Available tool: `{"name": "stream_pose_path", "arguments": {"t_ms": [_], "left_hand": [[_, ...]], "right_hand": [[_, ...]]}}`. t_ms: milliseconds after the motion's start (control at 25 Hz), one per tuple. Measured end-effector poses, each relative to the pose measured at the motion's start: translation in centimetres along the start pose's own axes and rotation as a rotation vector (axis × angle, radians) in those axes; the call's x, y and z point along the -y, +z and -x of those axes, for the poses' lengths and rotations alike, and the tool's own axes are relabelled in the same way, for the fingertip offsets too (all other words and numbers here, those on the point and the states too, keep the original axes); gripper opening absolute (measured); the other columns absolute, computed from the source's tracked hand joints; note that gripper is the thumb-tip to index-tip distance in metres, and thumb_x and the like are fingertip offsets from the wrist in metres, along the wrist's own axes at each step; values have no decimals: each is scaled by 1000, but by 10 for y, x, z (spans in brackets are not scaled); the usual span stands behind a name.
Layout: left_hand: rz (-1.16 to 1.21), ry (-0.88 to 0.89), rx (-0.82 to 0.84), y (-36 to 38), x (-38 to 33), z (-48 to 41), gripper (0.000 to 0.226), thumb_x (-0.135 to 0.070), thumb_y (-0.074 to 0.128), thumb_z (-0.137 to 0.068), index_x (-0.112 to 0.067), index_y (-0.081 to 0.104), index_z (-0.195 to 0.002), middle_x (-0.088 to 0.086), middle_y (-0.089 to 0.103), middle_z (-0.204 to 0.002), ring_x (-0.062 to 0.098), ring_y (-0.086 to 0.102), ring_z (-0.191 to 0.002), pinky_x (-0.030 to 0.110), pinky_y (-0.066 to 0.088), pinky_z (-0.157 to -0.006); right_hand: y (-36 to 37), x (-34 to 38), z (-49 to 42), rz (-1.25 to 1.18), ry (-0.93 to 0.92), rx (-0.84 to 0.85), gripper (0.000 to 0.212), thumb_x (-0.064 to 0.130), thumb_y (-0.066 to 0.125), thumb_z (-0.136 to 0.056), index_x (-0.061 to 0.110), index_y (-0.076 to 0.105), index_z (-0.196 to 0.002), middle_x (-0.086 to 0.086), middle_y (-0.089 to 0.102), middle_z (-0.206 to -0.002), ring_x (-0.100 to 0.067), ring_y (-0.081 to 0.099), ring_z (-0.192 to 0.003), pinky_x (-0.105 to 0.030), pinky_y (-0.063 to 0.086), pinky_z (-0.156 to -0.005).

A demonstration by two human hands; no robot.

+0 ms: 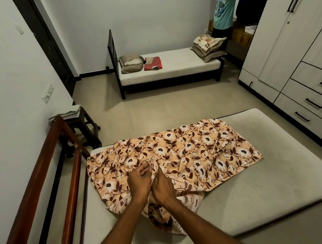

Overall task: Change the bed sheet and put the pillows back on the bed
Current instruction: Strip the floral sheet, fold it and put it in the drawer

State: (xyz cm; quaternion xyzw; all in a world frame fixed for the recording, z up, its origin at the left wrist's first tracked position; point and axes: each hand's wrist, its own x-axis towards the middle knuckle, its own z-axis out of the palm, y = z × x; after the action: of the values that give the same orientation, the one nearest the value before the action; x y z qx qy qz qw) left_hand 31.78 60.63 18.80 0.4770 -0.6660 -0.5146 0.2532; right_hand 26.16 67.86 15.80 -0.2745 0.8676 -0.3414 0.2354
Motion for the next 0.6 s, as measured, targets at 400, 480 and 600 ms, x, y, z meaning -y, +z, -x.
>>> {"name": "stream_pose_path", "arguments": {"t_ms": [400,480,600], "left_hand": [[-10,-12,5,-2,-6,7,53,-30,89,-82,-7,71,-126,8,77,-111,13,73,-94,24,60,-80],[-56,0,-6,1,-7,8,58,-34,91,-78,-7,72,-126,8,77,-111,15,72,-94,25,60,-81],[-98,9,-8,3,-11,9,50,-27,89,-81,-8,72,-123,7,77,-109,9,70,-86,12,53,-69]], "right_hand": [[0,0,10,95,-128,63,26,41,35,-109,27,47,-128,2,69,-97,-16,66,-76,-40,60,-70],[-1,0,11,124,-186,86,24,36,46,-107,25,54,-126,2,71,-102,-16,68,-79,-37,61,-73],[-2,-1,12,117,-245,112,28,34,50,-105,25,55,-132,1,72,-109,-17,70,-85,-35,60,-76]]}}
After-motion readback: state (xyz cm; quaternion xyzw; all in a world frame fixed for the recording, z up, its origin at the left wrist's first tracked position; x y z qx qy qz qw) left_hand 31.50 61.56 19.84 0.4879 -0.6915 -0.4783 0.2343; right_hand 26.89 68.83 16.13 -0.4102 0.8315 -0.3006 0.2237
